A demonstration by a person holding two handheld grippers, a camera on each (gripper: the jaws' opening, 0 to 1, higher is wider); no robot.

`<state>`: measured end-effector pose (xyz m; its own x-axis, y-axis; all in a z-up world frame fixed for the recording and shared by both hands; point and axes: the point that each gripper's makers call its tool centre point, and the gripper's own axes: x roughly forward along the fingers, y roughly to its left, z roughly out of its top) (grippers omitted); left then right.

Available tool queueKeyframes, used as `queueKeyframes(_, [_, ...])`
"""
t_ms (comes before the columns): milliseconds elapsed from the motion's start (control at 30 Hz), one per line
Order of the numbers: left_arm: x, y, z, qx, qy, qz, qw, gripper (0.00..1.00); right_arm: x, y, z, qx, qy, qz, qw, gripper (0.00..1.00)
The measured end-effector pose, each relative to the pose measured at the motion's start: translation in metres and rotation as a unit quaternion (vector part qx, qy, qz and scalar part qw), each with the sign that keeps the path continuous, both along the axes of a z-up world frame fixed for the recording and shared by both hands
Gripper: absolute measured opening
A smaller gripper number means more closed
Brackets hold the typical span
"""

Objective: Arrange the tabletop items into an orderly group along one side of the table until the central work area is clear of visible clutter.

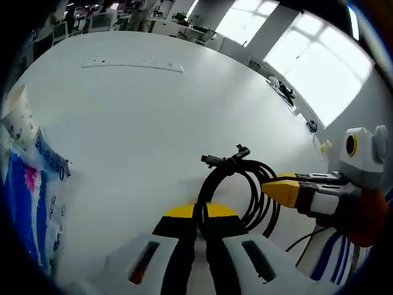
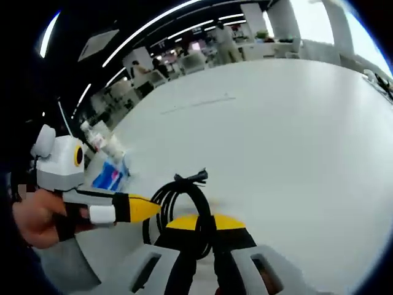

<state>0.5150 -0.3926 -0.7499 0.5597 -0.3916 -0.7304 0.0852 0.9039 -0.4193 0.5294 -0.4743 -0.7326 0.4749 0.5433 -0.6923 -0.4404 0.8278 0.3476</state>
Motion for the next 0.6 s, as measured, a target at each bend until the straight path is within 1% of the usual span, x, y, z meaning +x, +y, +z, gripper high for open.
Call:
queueKeyframes(133, [0.000,0.001,-0.003,0.007,0.003,0.001,1.0000,0.00,0.001,-0.001,-0.009,-0.001,0.014,-0.009,0.9999,0.04])
queueKeyframes(233, [0.000,0.004,-0.005,0.017,0.004,0.003,0.9998,0.01,0.003,0.000,-0.013,0.015,0.026,-0.026,0.9992,0.03])
queueKeyframes(300, [0.000,0.005,-0.007,0.022,0.005,0.003,0.9997,0.02,0.004,0.000,-0.013,0.024,0.028,-0.038,0.9986,0.03])
queueKeyframes(333, [0.000,0.007,-0.006,0.025,0.003,0.003,0.9997,0.02,0.004,0.001,-0.013,0.026,0.029,-0.036,0.9986,0.02])
queueKeyframes(367, [0.001,0.008,-0.005,0.026,-0.001,0.005,0.9996,0.01,0.004,0.001,-0.012,0.027,0.028,-0.034,0.9987,0.02])
queueKeyframes(467, [0.002,0.008,-0.001,0.020,-0.004,0.006,0.9998,0.04,0.004,0.001,-0.013,0.018,0.022,-0.023,0.9993,0.04])
queueKeyframes(600, [0.003,0.011,0.007,0.019,-0.016,0.009,0.9996,0.07,0.003,0.001,-0.008,0.026,0.016,-0.025,0.9992,0.12])
